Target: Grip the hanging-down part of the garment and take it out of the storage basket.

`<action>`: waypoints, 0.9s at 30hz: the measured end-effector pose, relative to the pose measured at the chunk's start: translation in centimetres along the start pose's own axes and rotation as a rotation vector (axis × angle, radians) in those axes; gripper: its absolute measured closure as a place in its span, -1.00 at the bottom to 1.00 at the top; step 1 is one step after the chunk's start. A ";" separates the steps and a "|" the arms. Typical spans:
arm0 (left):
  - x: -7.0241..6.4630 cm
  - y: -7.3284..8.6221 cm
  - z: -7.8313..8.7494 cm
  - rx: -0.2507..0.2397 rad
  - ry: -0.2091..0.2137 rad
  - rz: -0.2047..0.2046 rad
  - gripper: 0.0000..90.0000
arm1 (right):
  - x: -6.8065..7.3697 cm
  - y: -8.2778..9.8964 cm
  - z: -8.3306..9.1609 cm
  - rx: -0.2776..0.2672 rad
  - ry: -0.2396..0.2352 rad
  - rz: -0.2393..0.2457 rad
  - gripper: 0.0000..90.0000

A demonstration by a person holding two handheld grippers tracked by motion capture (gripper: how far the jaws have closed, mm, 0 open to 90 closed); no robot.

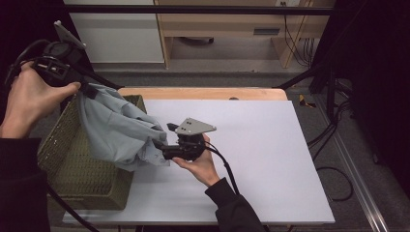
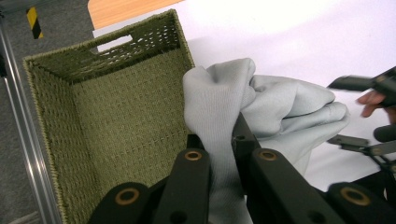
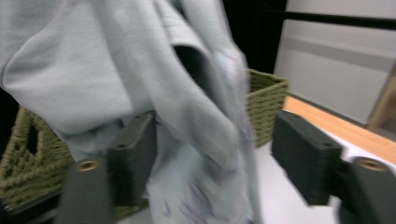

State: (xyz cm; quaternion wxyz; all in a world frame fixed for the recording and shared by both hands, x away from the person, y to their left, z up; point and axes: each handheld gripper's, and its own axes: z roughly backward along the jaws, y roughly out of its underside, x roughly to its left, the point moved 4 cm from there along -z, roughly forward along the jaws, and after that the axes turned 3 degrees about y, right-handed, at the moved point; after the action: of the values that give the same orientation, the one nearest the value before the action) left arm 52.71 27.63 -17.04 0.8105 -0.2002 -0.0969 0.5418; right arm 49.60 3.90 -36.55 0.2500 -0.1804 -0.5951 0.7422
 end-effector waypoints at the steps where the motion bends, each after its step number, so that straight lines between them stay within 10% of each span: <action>1: 0.0 0.0 0.0 -0.001 0.001 0.000 0.93 | -0.2 0.2 0.6 -0.002 0.007 -0.019 -0.45; 27: 0.8 0.3 -0.5 0.001 0.018 0.019 0.93 | -6.1 6.0 15.5 -0.090 0.318 -0.110 -0.96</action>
State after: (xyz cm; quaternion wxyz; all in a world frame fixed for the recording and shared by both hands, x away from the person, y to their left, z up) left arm 52.98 28.32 -17.65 0.8062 -0.2055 -0.0875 0.5479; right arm 44.85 -12.99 -39.06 0.3728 -0.2740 -0.5894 0.6622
